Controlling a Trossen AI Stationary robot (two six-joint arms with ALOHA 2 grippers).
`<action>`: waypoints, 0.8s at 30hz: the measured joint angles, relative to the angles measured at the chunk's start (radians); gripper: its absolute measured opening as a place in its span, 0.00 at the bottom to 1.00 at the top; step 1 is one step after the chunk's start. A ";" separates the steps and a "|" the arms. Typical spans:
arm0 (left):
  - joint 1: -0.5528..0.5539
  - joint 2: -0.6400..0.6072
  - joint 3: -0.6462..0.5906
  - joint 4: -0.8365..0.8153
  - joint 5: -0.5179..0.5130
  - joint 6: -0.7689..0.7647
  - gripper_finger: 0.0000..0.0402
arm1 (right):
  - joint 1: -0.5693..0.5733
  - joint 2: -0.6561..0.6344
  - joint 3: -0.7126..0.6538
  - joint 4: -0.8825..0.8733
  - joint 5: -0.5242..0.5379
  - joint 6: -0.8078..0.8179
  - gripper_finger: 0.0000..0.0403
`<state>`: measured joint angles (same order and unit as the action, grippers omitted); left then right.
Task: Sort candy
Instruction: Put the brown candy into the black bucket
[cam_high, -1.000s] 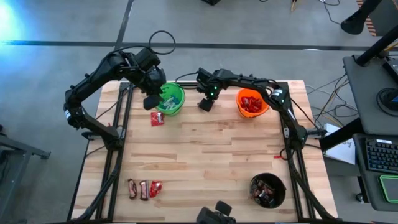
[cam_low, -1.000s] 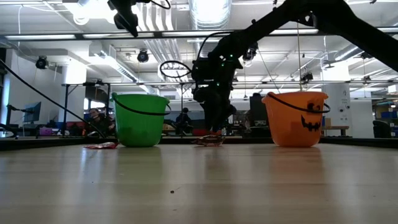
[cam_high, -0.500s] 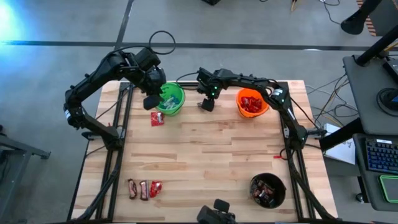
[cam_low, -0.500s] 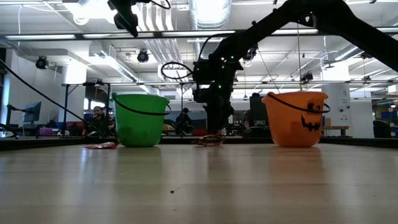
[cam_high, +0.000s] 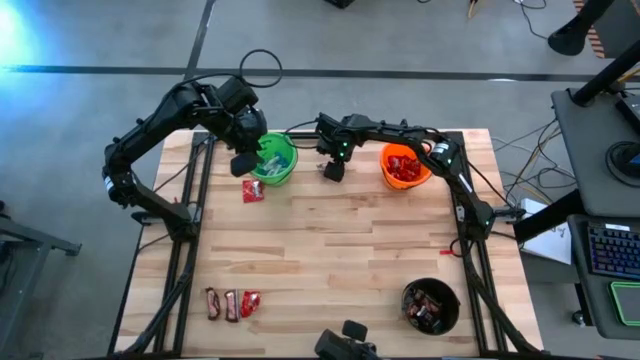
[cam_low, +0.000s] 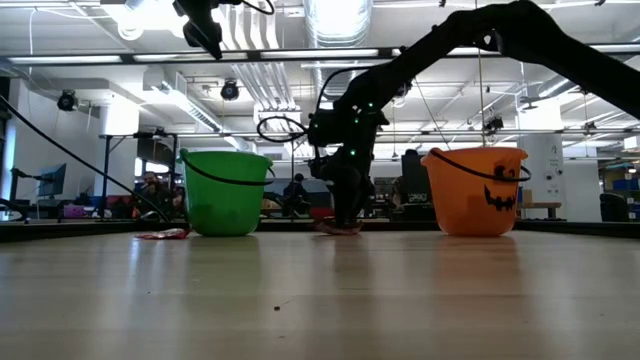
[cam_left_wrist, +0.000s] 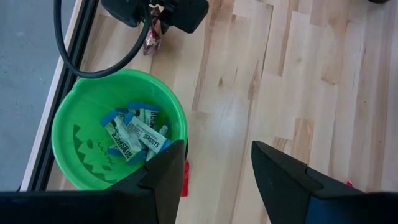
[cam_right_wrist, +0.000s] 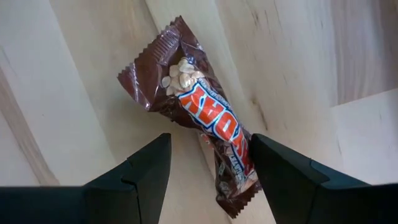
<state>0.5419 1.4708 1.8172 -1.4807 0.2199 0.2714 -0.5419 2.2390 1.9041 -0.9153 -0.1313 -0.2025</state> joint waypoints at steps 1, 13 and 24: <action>0.000 0.000 0.000 0.000 0.000 0.000 0.42 | 0.000 0.000 0.000 0.000 0.000 0.000 0.52; 0.000 0.000 0.000 0.000 0.000 0.000 0.42 | -0.024 0.000 0.002 -0.021 -0.004 0.131 0.05; 0.000 0.000 0.000 -0.001 0.000 0.000 0.42 | -0.022 -0.051 0.056 -0.123 0.001 0.132 0.03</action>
<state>0.5419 1.4708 1.8172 -1.4818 0.2199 0.2718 -0.5636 2.1876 1.9602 -1.0385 -0.1300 -0.0706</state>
